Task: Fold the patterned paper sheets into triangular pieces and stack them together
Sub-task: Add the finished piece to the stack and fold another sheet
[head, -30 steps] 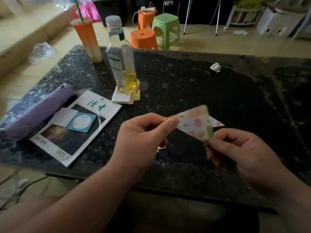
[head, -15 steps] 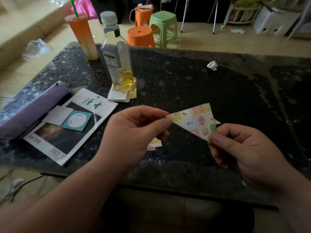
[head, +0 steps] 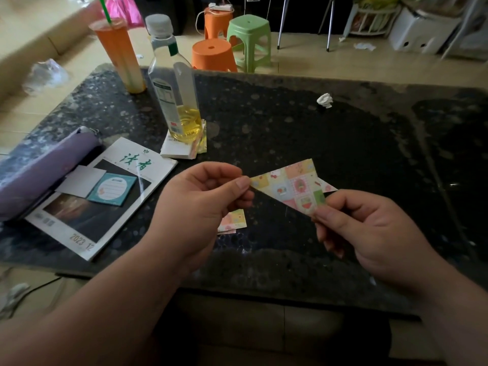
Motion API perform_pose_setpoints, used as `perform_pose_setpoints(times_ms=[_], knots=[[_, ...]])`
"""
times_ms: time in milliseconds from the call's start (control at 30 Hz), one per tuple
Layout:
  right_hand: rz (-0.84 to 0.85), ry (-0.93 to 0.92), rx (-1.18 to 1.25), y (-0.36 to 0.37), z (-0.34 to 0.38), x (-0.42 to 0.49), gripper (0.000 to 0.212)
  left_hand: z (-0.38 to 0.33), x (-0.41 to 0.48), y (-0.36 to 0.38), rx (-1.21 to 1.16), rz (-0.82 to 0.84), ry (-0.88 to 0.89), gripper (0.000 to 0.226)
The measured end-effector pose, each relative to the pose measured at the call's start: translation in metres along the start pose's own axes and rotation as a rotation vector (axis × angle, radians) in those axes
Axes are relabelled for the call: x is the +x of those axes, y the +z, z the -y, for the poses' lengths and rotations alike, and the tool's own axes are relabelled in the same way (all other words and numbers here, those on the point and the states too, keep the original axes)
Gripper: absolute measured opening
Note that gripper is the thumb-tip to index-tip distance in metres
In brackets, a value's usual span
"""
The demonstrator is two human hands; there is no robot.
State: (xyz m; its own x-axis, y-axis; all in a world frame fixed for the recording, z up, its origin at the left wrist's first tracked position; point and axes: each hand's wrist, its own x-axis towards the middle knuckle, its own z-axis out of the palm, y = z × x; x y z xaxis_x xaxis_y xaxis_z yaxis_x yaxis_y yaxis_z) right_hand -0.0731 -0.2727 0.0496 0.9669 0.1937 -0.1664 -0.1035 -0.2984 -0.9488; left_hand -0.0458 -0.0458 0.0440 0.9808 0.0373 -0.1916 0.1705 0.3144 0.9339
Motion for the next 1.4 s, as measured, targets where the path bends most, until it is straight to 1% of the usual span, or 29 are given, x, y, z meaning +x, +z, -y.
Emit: perform_pose_setpoints(times_ms=[200,267,333,400,467,500,533,567,633,700,733,767,867,1000,1100,1267,1333,1400], knots=[[-0.041,0.012,-0.057,0.001,-0.001,0.002,0.022,0.003,-0.003,0.002,0.07,-0.06,0.045,0.031],[-0.031,0.048,-0.073,-0.001,-0.002,0.004,0.022,0.002,-0.002,0.002,0.125,-0.024,0.01,0.031],[0.033,0.117,-0.096,-0.005,-0.003,0.006,0.028,-0.006,0.0,-0.002,0.169,0.094,-0.129,0.039],[0.13,0.158,-0.141,-0.007,-0.001,0.006,0.03,-0.014,0.004,-0.009,0.296,0.308,-0.311,0.053],[0.216,0.156,-0.214,-0.006,0.0,0.006,0.027,-0.017,0.004,-0.011,0.521,0.595,-0.419,0.048],[0.25,0.155,-0.234,-0.005,0.001,0.007,0.026,-0.015,0.002,-0.008,0.632,0.688,-0.447,0.043],[0.28,0.154,-0.236,-0.003,0.001,0.007,0.024,-0.013,0.001,-0.004,0.705,0.709,-0.469,0.039],[0.307,0.154,-0.235,-0.001,0.002,0.008,0.023,-0.009,0.001,-0.001,0.727,0.677,-0.488,0.036],[0.336,0.161,-0.201,0.001,0.002,0.009,0.021,-0.002,0.0,0.006,0.662,0.587,-0.529,0.027],[0.319,0.172,-0.099,-0.001,0.005,0.009,0.012,-0.001,0.001,0.009,0.598,0.554,-0.537,0.02],[0.31,0.171,-0.063,-0.002,0.005,0.009,0.009,0.0,0.002,0.01,0.583,0.551,-0.53,0.02],[0.304,0.167,-0.052,-0.003,0.005,0.009,0.012,0.0,0.002,0.01,0.571,0.545,-0.52,0.023],[0.294,0.159,-0.064,-0.002,0.005,0.01,0.008,0.004,0.003,0.011,0.543,0.512,-0.472,0.032],[0.227,0.17,-0.063,0.005,0.002,0.011,0.007,0.006,0.003,0.013,0.513,0.521,-0.42,0.028],[0.2,0.196,-0.052,0.004,0.001,0.012,0.01,0.004,0.002,0.013,0.5,0.523,-0.41,0.03],[0.237,0.213,-0.058,-0.004,0.008,0.01,0.017,0.003,0.002,0.01,0.498,0.53,-0.407,0.033],[0.199,0.213,-0.064,-0.015,0.009,0.01,0.019,0.0,0.003,0.006,0.505,0.512,-0.411,0.03],[0.109,0.205,-0.053,-0.034,0.007,0.008,0.03,-0.005,0.004,0.0,0.492,0.477,-0.41,0.019]])
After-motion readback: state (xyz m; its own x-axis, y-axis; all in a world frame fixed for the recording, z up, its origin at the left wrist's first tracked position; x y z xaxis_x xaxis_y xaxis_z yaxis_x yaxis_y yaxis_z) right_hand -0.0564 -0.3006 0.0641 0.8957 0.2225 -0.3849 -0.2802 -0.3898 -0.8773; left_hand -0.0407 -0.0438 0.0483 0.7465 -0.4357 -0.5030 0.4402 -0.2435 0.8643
